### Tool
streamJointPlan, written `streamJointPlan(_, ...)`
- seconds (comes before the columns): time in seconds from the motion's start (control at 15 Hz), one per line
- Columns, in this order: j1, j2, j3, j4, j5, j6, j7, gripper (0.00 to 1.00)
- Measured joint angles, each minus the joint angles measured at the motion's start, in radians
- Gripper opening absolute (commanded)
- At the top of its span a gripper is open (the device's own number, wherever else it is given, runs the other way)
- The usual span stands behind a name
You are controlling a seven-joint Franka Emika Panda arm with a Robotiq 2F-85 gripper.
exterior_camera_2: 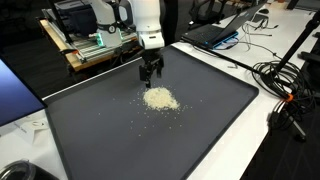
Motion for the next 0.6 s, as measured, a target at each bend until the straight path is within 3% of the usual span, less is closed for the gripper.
streamJointPlan(0.33, 0.001, 0.058, -0.008, 0.05, -0.088, -0.021, 0.062, 1.0)
streamJointPlan(0.6, -0.002, 0.095, -0.001, 0.077, -0.094, -0.05, 0.062, 1.0)
